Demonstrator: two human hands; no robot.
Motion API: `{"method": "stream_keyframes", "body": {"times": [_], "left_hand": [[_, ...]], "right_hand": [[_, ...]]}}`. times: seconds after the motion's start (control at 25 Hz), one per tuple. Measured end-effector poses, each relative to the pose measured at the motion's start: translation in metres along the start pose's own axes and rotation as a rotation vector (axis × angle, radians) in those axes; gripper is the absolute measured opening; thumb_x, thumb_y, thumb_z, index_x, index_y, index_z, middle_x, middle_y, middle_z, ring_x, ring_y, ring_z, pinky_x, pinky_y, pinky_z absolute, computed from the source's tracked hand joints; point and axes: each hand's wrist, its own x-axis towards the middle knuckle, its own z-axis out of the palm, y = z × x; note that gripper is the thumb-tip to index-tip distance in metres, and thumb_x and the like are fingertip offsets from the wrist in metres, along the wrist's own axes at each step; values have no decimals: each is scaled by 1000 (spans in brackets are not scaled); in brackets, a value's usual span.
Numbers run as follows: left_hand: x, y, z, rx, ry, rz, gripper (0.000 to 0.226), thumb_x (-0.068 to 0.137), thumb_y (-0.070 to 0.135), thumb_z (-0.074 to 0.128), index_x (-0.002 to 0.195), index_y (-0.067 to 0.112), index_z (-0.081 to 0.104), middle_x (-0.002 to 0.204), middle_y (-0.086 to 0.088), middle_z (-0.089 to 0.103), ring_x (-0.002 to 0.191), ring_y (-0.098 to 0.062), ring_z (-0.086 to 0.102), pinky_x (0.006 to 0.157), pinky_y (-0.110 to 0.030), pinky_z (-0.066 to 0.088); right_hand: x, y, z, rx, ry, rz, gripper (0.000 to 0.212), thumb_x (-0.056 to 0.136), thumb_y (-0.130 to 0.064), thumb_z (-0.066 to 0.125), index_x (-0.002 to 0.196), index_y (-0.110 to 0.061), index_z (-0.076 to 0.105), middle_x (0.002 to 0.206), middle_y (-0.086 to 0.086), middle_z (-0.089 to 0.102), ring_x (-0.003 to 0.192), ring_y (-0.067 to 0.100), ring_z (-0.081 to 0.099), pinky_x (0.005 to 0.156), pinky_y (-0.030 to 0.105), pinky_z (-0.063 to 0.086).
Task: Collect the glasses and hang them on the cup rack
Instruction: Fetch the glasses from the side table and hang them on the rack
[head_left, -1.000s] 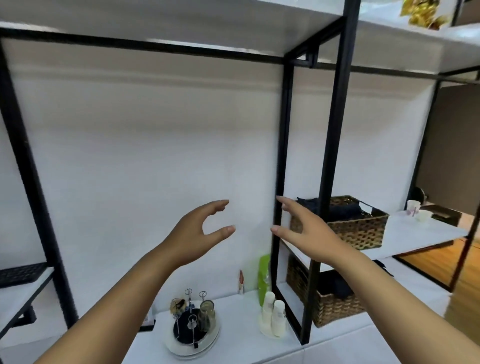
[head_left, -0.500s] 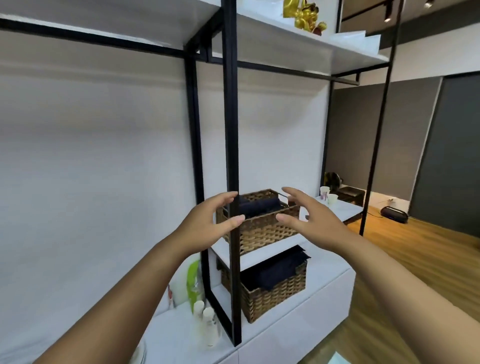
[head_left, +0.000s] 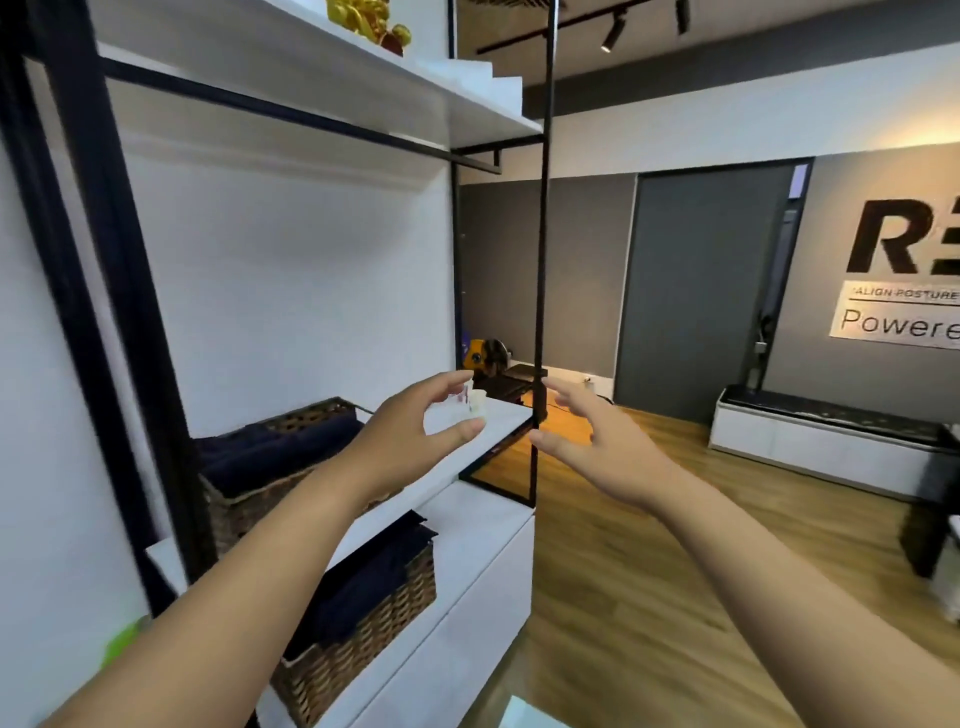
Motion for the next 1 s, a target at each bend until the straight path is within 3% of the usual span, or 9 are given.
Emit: {"method": "stream_keyframes", "body": {"times": [0.28, 0.4, 0.56, 0.72, 1.0], "left_hand": [[123, -22, 90, -75, -103, 142, 65, 95, 56, 66, 154, 44, 43, 154, 16, 51, 135, 0, 44, 104, -27, 38], [184, -18, 131, -146, -201, 232, 65, 95, 57, 66, 154, 46, 43, 154, 16, 52, 140, -5, 45, 108, -31, 39], [253, -5, 183, -224, -290, 345, 64, 94, 57, 67, 153, 47, 44, 149, 21, 53, 134, 2, 47, 102, -25, 38], [300, 13, 249, -293, -400, 423, 63, 95, 50, 70, 153, 40, 48, 146, 17, 57, 135, 0, 49, 112, -32, 40], [353, 90, 382, -363, -568, 550, 64, 93, 53, 70, 152, 41, 48, 145, 17, 56, 133, -2, 49, 106, -27, 37]], "right_hand": [[24, 87, -47, -67, 93, 141, 76, 94, -54, 70, 160, -37, 38, 157, -6, 51, 144, 13, 45, 107, 28, 35], [41, 115, -74, -82, 172, 240, 73, 94, -55, 71, 159, -42, 38, 153, -9, 51, 139, 6, 44, 108, 30, 37], [53, 152, -96, -122, 277, 337, 70, 94, -55, 71, 156, -47, 39, 148, -13, 51, 133, 1, 42, 103, 26, 35], [44, 197, -122, -173, 392, 455, 73, 92, -58, 71, 157, -46, 40, 151, -6, 54, 138, 5, 47, 111, 33, 40], [8, 272, -205, -245, 542, 579, 75, 94, -54, 71, 160, -41, 36, 156, -6, 50, 132, 1, 41, 108, 33, 42]]}}
